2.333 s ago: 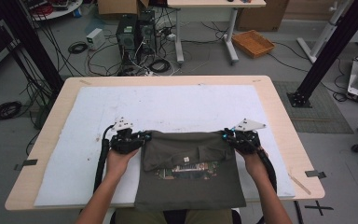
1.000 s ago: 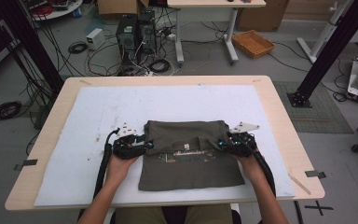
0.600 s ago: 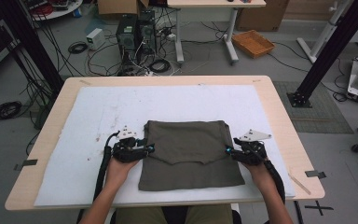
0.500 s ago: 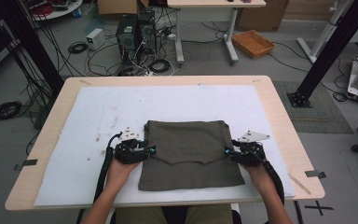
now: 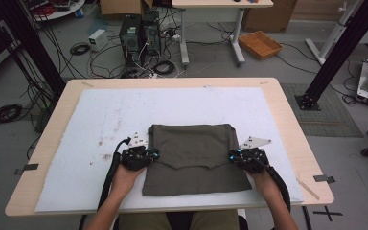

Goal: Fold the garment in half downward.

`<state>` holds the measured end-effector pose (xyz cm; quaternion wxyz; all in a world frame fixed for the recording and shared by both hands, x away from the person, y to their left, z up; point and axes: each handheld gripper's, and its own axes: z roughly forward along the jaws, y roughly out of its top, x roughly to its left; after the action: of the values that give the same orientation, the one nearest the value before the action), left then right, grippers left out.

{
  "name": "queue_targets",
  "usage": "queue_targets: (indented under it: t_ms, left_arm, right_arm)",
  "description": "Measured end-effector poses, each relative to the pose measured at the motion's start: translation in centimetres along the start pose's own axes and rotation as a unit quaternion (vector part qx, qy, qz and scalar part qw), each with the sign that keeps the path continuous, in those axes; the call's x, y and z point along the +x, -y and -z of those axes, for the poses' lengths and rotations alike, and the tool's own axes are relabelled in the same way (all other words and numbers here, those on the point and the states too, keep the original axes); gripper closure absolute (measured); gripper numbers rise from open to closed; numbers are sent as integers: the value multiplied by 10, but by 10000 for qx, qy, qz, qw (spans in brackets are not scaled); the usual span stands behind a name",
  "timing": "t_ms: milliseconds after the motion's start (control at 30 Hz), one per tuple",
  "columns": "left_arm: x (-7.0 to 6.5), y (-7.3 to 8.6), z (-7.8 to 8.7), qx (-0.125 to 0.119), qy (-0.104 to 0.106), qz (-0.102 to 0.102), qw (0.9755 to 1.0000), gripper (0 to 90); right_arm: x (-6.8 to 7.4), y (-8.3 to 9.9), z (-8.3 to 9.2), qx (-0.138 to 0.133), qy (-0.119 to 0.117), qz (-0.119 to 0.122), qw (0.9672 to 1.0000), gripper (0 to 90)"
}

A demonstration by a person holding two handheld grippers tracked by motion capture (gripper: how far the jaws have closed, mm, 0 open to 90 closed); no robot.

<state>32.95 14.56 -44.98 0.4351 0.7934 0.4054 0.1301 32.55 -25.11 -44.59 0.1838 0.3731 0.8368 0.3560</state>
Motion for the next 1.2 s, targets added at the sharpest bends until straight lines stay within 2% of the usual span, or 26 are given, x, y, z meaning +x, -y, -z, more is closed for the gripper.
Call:
queue_targets:
  t_ms: [100, 267, 400, 433, 600, 900, 1067, 1200]
  left_arm:
    - [0, -1, 4, -140, 84, 90, 9998, 858]
    - [1, -1, 14, -382, 293, 250, 9985, 860]
    - [-3, 2, 27, -611, 514, 314, 9963, 860]
    - [-3, 2, 27, -611, 514, 314, 9963, 860]
    - [-7, 12, 45, -812, 757, 372, 9931, 860]
    - [-21, 26, 63, -812, 921, 260, 9921, 860]
    - [-29, 35, 67, -674, 902, 140, 9935, 860]
    - [-31, 39, 67, -570, 916, 143, 9941, 860]
  right_arm:
    - [0, 0, 3, -51, 65, 71, 9999, 884]
    - [-1, -1, 9, -286, 91, 34, 9995, 887]
    - [1, -2, 19, -508, 92, 62, 9986, 888]
    - [1, -2, 19, -508, 92, 62, 9986, 888]
    - [9, 5, 38, -767, 92, 182, 9968, 888]
    - [22, 19, 60, -880, 27, 341, 9955, 888]
    - [29, 28, 68, -848, -39, 366, 9957, 888]
    - [36, 35, 72, -726, -76, 455, 9963, 888]
